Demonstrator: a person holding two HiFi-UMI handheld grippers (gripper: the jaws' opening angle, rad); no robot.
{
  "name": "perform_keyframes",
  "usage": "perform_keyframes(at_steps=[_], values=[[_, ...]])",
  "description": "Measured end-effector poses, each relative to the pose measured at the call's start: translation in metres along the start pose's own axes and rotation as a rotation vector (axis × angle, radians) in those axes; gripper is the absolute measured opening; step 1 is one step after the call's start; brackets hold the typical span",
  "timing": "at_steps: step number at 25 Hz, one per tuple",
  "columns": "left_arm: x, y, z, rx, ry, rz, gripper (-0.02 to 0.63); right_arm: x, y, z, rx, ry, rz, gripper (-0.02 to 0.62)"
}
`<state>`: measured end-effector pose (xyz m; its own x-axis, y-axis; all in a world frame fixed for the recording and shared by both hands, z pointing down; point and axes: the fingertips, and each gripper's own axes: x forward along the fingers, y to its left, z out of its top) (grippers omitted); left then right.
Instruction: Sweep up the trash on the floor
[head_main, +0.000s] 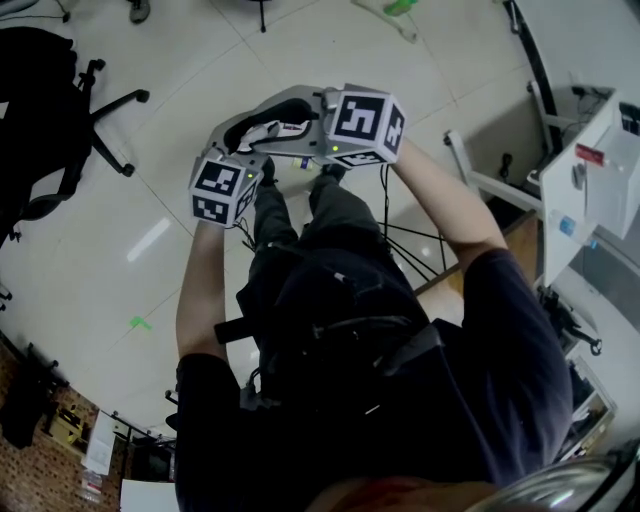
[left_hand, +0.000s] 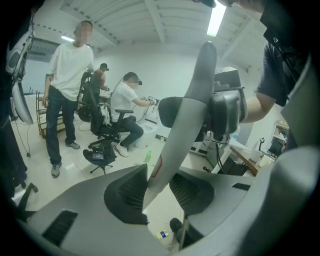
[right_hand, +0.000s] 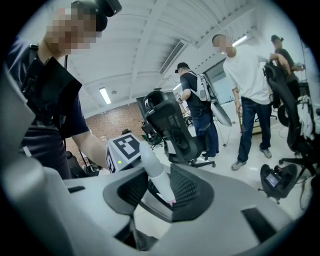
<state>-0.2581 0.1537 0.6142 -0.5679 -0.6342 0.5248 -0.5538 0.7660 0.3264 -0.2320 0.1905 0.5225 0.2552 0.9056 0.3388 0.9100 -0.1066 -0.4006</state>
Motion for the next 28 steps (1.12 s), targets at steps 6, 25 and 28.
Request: perform_keyframes(at_steps=[6,25,28], values=[[0.001,0.030,0.021,0.041,-0.033,0.043,0.119,0.009,-0.030,0.022,-0.089,0.003,-0.151,0.135],[-0.082,-0.062,0.171,0.412,-0.303,-0.149,0.089,-0.081,0.050,0.168,-0.241,-0.344,-0.472,0.117],[-0.092,-0.099,0.188,0.472,-0.333,-0.170,0.089,-0.114,0.076,0.180,-0.228,-0.410,-0.527,0.117]])
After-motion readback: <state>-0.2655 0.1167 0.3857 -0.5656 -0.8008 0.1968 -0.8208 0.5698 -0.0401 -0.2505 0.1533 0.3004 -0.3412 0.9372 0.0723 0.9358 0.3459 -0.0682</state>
